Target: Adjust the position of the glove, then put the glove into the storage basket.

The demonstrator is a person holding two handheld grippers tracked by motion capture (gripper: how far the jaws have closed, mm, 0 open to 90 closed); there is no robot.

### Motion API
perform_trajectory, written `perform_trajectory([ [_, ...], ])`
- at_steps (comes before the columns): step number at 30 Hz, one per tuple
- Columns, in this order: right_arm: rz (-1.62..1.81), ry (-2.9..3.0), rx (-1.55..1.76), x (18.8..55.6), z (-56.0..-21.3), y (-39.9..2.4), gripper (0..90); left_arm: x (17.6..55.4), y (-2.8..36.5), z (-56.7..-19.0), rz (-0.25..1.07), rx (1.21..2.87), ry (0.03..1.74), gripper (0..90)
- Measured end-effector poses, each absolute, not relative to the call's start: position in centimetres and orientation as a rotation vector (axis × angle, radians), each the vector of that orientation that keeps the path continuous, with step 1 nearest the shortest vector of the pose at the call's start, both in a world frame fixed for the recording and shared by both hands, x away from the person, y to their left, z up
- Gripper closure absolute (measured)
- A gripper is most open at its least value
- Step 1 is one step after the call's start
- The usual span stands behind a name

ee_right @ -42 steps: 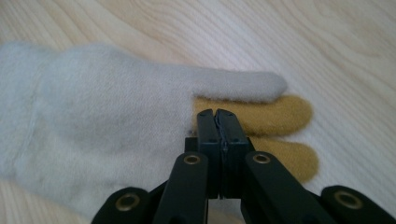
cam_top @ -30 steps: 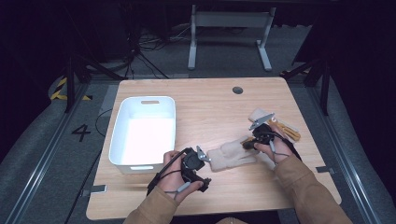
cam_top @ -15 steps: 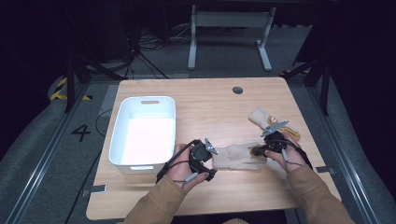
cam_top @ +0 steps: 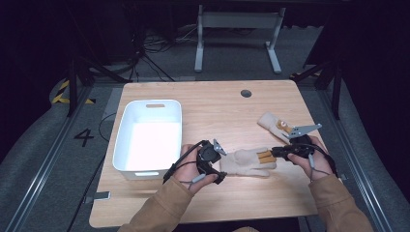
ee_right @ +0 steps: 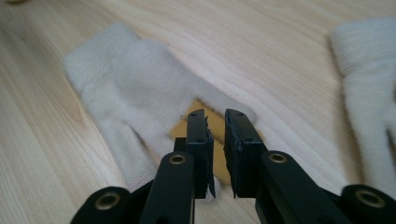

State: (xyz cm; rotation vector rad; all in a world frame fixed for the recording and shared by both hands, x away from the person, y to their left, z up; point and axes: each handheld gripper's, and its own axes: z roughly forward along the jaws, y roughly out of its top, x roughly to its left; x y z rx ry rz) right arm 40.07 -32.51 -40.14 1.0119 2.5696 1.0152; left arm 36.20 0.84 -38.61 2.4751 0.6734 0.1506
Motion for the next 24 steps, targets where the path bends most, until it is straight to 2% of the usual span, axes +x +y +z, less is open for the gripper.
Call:
perform_trajectory([
  [14, 1.155, 2.279, 1.131, 39.2, -38.2, -35.6, 68.5, 36.4, 0.7, -38.3, 0.138, 2.46, 0.662, 28.6],
  [16, 1.172, 2.218, 1.174, 39.2, -38.0, -36.3, 63.6, 36.4, 0.7, -38.2, 0.136, 2.456, 0.665, 28.4],
  [20, 1.174, 2.176, 1.212, 39.2, -38.1, -36.9, 60.5, 36.5, 0.6, -38.3, 0.139, 2.458, 0.665, 28.3],
  [24, 1.185, 2.111, 1.261, 39.7, -38.0, -37.4, 53.2, 36.4, 0.7, -38.2, 0.136, 2.454, 0.663, 28.2],
])
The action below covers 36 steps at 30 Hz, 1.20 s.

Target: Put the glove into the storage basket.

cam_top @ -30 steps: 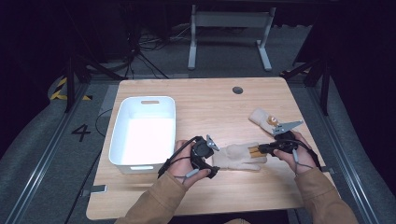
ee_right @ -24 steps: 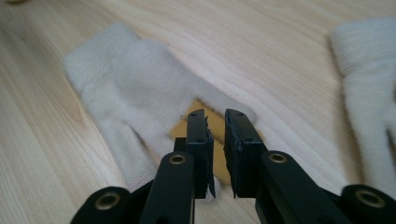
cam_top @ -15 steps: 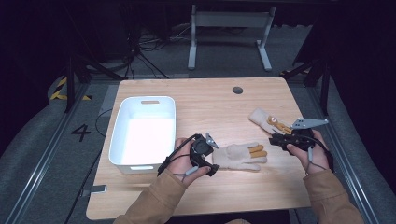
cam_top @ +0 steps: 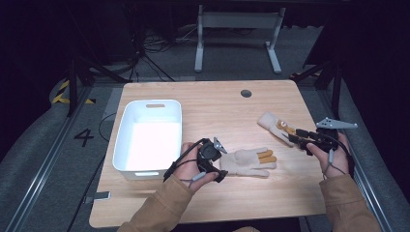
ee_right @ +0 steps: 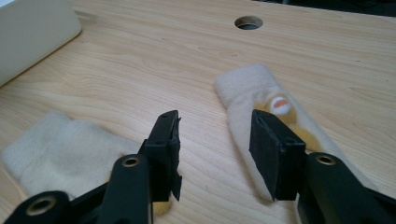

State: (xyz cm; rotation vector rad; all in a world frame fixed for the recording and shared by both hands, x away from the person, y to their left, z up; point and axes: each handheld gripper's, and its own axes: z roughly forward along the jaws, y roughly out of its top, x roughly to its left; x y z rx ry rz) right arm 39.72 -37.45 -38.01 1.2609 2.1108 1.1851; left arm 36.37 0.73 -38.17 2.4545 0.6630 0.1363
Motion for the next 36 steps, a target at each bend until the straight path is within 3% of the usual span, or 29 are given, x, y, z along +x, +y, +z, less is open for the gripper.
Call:
perform_trajectory([
  [16, 1.13, 2.041, 1.347, 43.5, -38.4, -37.8, 38.5, 36.3, 1.4, -37.5, 0.143, 2.432, 0.671, 27.2],
  [36, 0.899, 2.175, 1.427, 48.9, -41.2, -37.3, 45.4, 35.4, 2.7, -37.8, 0.131, 2.426, 0.673, 26.2],
])
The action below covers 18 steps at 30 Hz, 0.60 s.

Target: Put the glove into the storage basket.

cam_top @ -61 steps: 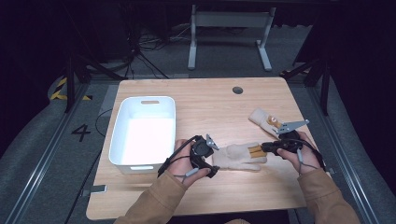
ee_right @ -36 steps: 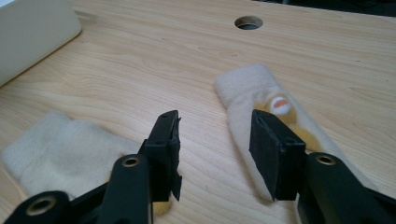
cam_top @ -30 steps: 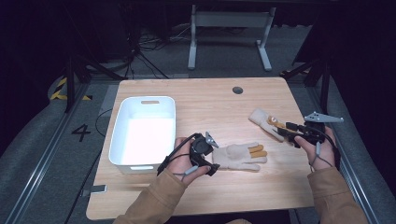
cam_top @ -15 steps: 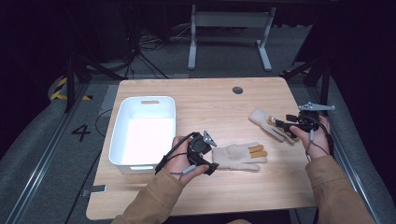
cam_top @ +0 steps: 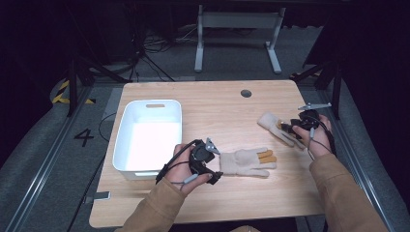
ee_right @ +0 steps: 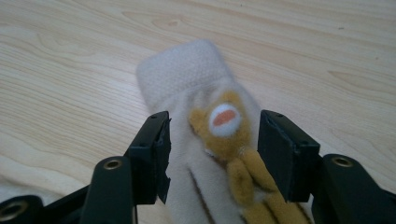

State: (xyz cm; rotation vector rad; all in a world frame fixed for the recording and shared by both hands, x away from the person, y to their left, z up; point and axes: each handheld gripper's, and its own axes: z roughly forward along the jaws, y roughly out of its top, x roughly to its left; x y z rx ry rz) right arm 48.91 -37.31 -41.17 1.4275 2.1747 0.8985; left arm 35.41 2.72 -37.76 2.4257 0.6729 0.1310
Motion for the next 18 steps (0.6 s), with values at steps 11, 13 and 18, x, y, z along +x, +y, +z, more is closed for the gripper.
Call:
perform_trajectory([
  [11, 0.788, 2.244, 1.473, 50.9, -42.3, -37.2, 50.2, 34.9, 3.5, -37.9, 0.131, 2.423, 0.703, 26.0],
  [13, 0.767, 2.247, 1.476, 51.2, -42.4, -37.3, 51.7, 34.9, 3.6, -37.9, 0.131, 2.421, 0.703, 26.0],
  [18, 0.748, 2.285, 1.492, 51.5, -43.0, -37.5, 60.7, 34.8, 3.5, -37.9, 0.131, 2.422, 0.7, 26.0],
])
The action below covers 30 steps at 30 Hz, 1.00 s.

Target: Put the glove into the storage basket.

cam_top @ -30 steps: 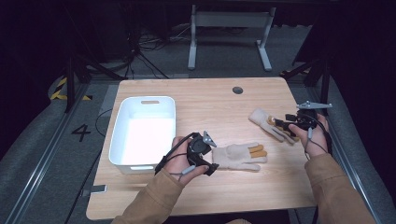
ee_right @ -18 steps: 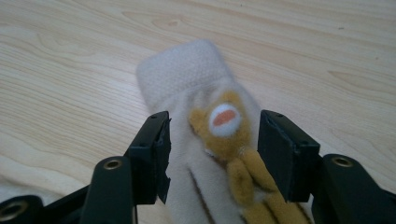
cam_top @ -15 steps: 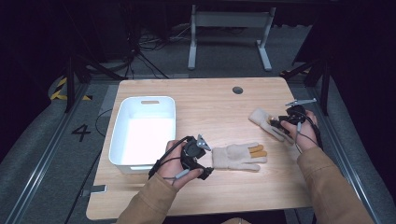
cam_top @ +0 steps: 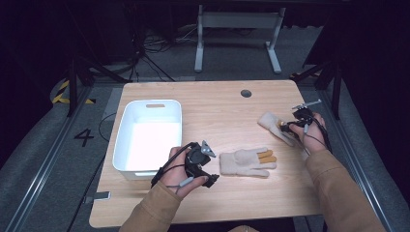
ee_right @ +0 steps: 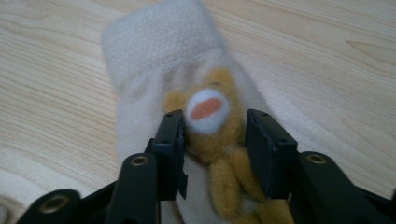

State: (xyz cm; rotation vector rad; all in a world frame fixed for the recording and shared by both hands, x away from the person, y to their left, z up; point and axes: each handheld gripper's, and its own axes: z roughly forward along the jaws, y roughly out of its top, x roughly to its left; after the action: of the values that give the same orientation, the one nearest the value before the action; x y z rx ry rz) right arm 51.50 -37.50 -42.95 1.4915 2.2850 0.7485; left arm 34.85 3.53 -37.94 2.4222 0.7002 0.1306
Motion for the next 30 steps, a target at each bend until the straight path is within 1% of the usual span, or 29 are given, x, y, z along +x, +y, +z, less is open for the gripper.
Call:
perform_trajectory([
  [1, 0.749, 2.298, 1.476, 51.5, -43.0, -37.4, 64.1, 34.9, 3.5, -37.9, 0.131, 2.424, 0.7, 26.0],
  [5, 0.734, 2.31, 1.456, 51.4, -42.8, -37.3, 72.7, 34.9, 3.5, -37.9, 0.134, 2.431, 0.689, 26.0],
  [8, 0.731, 2.335, 1.432, 51.2, -42.4, -37.2, 75.5, 34.9, 3.4, -37.9, 0.13, 2.429, 0.687, 26.0],
  [17, 0.759, 2.342, 1.381, 50.4, -40.6, -37.0, 76.9, 35.0, 3.2, -37.7, 0.127, 2.431, 0.674, 25.9],
  [21, 0.783, 2.357, 1.332, 49.6, -38.7, -37.0, 76.9, 35.0, 3.0, -37.6, 0.128, 2.423, 0.668, 25.9],
  [24, 0.776, 2.365, 1.315, 49.3, -38.1, -36.9, 76.9, 35.0, 2.8, -37.6, 0.126, 2.426, 0.661, 25.9],
  [25, 0.773, 2.376, 1.289, 48.9, -37.3, -36.8, 76.9, 35.0, 2.8, -37.5, 0.132, 2.43, 0.655, 26.0],
  [30, 0.782, 2.424, 1.222, 48.1, -36.1, -36.5, 76.9, 35.1, 2.6, -37.5, 0.133, 2.43, 0.645, 25.9],
])
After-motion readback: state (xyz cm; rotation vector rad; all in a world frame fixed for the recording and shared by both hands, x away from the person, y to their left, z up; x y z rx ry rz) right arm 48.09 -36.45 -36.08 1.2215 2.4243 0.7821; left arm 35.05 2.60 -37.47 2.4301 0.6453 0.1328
